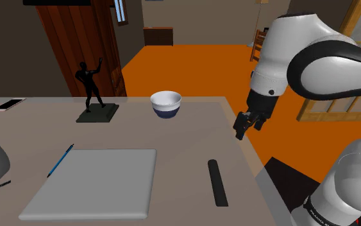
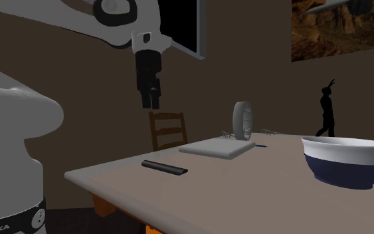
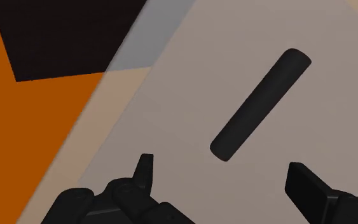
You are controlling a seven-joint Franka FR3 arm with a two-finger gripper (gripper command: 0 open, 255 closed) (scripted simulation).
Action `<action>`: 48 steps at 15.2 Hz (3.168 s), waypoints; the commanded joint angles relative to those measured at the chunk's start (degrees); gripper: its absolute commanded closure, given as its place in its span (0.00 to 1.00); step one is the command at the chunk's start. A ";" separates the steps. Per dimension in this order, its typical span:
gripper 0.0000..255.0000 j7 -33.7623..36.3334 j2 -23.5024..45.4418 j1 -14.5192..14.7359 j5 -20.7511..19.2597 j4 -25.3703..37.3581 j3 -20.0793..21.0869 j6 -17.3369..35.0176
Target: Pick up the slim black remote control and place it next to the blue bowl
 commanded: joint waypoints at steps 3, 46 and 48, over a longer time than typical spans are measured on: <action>0.00 11.63 0.21 -0.82 4.17 -5.22 8.75 7.83; 1.00 42.33 15.26 -14.02 8.89 -6.06 37.26 29.38; 1.00 41.92 14.08 -13.41 8.71 -5.34 35.93 27.41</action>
